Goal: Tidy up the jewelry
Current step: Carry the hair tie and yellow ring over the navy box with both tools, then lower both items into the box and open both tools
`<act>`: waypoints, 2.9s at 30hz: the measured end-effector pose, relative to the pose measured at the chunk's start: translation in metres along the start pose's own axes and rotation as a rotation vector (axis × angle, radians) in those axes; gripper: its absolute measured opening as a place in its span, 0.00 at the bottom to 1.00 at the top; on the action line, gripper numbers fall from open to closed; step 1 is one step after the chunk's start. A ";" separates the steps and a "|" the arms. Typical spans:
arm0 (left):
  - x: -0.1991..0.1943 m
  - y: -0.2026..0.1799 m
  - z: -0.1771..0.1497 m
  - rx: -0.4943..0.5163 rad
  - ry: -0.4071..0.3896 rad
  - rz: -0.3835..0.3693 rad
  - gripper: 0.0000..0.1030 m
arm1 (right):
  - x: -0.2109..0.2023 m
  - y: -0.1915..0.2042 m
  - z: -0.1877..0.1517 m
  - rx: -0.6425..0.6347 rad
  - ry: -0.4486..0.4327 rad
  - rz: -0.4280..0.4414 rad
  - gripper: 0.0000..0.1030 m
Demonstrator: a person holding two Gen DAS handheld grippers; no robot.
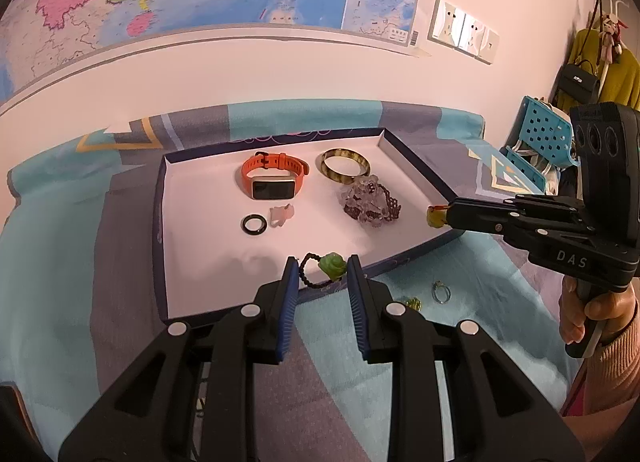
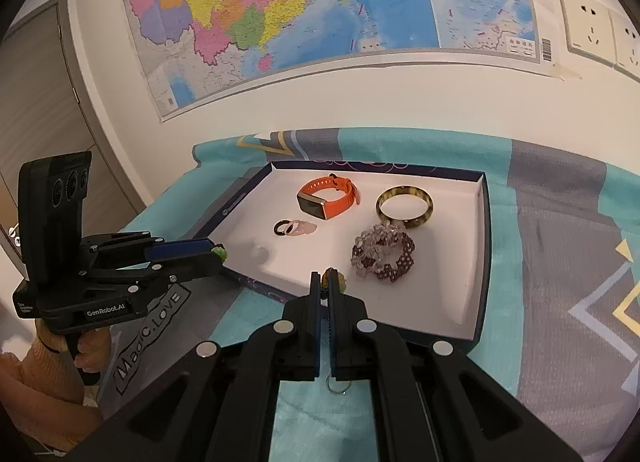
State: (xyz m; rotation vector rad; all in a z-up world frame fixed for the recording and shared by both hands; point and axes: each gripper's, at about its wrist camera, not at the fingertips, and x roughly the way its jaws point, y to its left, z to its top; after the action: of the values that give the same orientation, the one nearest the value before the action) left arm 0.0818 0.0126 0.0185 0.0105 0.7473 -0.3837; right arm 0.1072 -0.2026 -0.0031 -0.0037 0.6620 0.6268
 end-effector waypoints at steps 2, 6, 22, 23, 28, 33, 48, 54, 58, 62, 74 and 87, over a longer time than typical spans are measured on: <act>0.002 0.000 0.004 0.001 -0.002 0.000 0.24 | 0.003 0.000 0.003 -0.002 0.001 -0.001 0.02; 0.006 0.001 0.009 0.006 -0.005 0.001 0.24 | 0.008 -0.002 0.009 -0.005 0.005 0.004 0.02; 0.028 0.009 0.019 -0.012 0.029 0.015 0.24 | 0.028 -0.007 0.019 -0.003 0.034 0.002 0.02; 0.030 0.009 0.020 -0.012 0.031 0.016 0.24 | 0.029 -0.007 0.019 -0.003 0.036 0.001 0.02; 0.035 0.010 0.021 -0.019 0.040 0.017 0.24 | 0.036 -0.010 0.020 0.002 0.046 -0.001 0.02; 0.041 0.010 0.023 -0.019 0.050 0.021 0.24 | 0.040 -0.012 0.021 0.006 0.057 0.000 0.02; 0.059 0.011 0.026 -0.024 0.085 0.034 0.24 | 0.056 -0.015 0.025 0.012 0.087 0.002 0.02; 0.064 0.013 0.027 -0.030 0.098 0.038 0.24 | 0.062 -0.018 0.026 0.022 0.099 0.002 0.02; 0.068 0.014 0.028 -0.033 0.106 0.039 0.24 | 0.066 -0.019 0.027 0.026 0.106 0.000 0.02; 0.072 0.015 0.028 -0.037 0.115 0.044 0.24 | 0.071 -0.021 0.027 0.032 0.116 0.000 0.02; 0.085 0.018 0.028 -0.050 0.148 0.049 0.24 | 0.078 -0.024 0.029 0.051 0.118 -0.010 0.02; 0.082 0.017 0.028 -0.060 0.142 0.045 0.28 | 0.080 -0.029 0.027 0.076 0.119 -0.045 0.06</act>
State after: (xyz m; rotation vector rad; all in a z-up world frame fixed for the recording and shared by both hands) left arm 0.1612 -0.0029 -0.0178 -0.0017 0.8967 -0.3197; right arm 0.1875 -0.1779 -0.0330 0.0144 0.7980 0.5605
